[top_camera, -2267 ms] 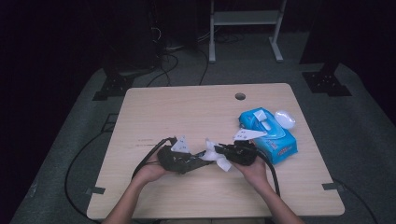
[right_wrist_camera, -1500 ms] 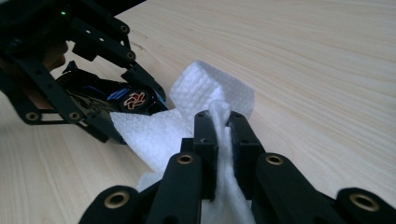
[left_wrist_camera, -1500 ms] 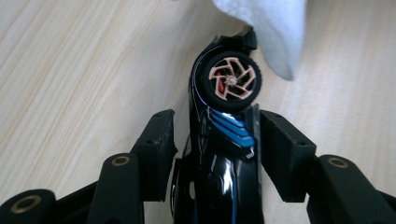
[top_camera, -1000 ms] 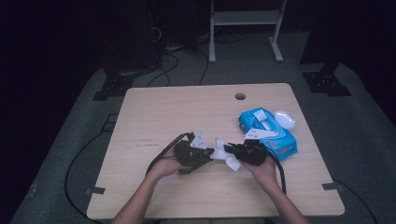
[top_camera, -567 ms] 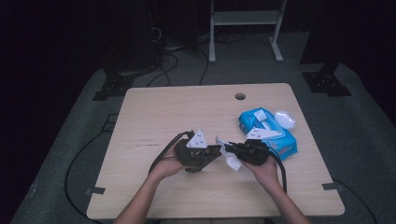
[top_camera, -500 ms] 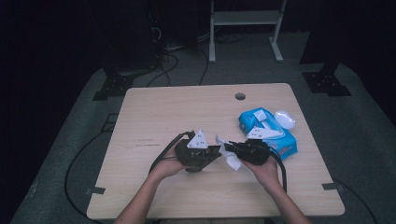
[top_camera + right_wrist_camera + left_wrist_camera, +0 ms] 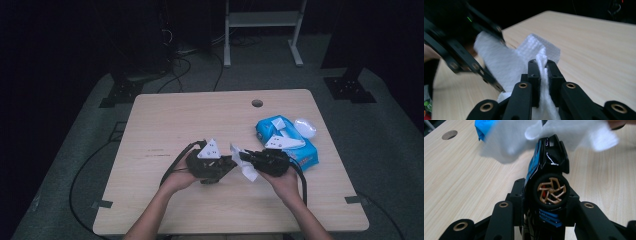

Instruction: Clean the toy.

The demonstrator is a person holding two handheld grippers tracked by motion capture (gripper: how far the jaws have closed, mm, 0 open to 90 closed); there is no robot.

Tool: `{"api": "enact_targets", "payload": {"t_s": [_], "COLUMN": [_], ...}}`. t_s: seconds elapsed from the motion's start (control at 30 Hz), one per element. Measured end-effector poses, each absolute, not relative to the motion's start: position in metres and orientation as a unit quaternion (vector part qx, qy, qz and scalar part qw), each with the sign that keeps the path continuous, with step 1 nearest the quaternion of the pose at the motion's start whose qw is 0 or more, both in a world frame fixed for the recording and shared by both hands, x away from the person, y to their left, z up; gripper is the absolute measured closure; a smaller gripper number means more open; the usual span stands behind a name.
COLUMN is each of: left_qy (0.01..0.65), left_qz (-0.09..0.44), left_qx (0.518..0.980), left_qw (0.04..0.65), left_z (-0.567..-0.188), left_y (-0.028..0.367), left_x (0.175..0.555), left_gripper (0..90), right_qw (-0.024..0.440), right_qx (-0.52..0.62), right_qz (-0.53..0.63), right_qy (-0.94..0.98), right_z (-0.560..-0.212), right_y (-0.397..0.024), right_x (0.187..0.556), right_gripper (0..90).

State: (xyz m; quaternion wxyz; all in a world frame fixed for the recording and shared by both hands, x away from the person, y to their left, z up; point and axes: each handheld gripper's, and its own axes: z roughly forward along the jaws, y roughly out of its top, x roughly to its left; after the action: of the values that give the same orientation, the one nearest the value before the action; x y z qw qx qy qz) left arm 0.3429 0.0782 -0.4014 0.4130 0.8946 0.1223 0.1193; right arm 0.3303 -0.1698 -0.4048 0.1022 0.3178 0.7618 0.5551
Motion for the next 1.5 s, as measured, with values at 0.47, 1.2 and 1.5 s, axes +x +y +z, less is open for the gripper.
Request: {"api": "enact_targets", "payload": {"t_s": [0.47, 1.2, 1.5], "left_qy": [0.132, 0.115, 0.106], "left_qz": [0.113, 0.122, 0.130], "left_qx": [0.886, 0.895, 0.903], "left_qw": [0.429, 0.412, 0.395], "left_z": [-0.404, -0.406, -0.406], "left_y": [0.081, 0.066, 0.054], "left_x": [0.345, 0.344, 0.344], "left_gripper": [63.1, 63.1, 63.3], "right_qw": [0.097, 0.088, 0.122], "right_qx": [0.318, 0.326, 0.274], "right_qz": [0.569, 0.557, 0.548], "right_qy": [0.752, 0.759, 0.781], "right_z": [-0.403, -0.406, -0.388], "right_y": [-0.170, -0.176, -0.156], "right_x": [0.329, 0.331, 0.315], "right_gripper": [83.3, 83.2, 83.0]}}
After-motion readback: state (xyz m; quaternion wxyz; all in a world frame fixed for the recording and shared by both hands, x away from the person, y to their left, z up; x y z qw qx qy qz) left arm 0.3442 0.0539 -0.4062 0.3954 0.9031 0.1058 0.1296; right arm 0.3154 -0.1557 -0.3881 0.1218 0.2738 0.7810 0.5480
